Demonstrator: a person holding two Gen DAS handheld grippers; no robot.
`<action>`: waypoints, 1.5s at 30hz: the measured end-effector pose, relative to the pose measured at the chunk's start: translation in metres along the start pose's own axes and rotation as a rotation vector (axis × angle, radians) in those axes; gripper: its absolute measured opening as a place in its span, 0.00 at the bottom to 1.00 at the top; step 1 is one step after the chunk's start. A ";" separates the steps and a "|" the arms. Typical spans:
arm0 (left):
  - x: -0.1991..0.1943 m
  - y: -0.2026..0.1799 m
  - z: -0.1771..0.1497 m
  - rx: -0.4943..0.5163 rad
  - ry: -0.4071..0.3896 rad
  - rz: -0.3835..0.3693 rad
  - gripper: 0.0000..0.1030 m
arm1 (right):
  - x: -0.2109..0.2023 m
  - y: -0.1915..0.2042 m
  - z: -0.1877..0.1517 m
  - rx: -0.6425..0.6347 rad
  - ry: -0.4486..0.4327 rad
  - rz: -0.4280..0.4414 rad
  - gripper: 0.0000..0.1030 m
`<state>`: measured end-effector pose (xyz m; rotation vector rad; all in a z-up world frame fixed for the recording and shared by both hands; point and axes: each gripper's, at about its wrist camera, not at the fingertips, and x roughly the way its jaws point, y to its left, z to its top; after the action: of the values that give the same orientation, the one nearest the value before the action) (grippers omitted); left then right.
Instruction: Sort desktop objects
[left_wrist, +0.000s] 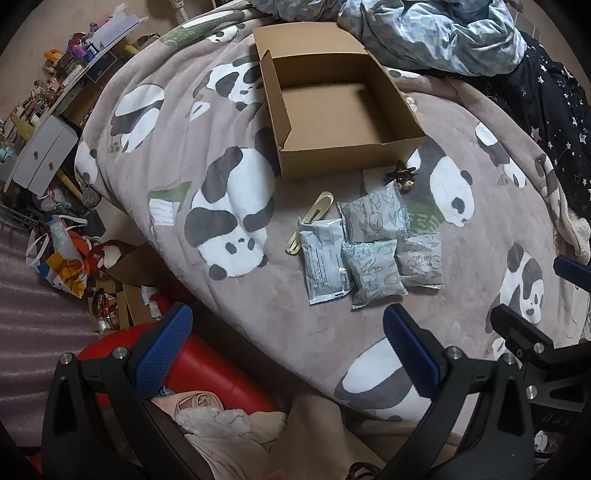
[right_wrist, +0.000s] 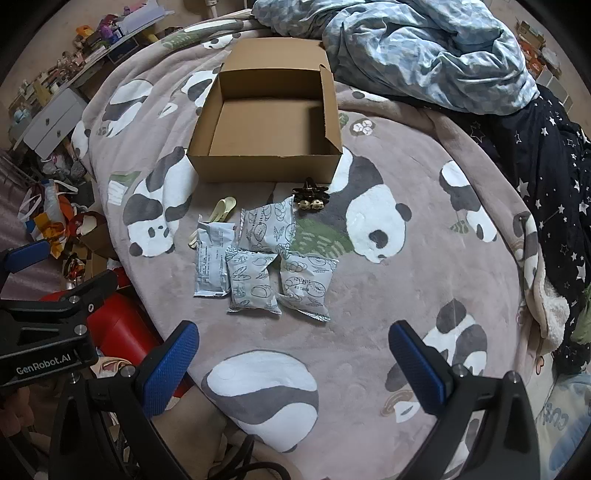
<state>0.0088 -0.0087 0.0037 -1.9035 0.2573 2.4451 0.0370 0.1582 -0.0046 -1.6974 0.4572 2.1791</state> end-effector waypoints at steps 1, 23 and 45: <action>0.000 0.000 0.000 0.000 0.001 -0.001 1.00 | 0.000 0.000 0.000 0.002 0.000 0.000 1.00; 0.004 -0.003 -0.010 0.031 0.000 -0.012 1.00 | 0.000 0.002 -0.003 0.054 -0.014 -0.002 1.00; 0.085 -0.019 -0.026 0.063 0.057 -0.029 1.00 | 0.088 -0.016 -0.039 0.207 0.002 0.052 1.00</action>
<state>0.0143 -0.0006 -0.0867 -1.9386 0.3019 2.3387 0.0575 0.1610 -0.0999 -1.5922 0.7084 2.0836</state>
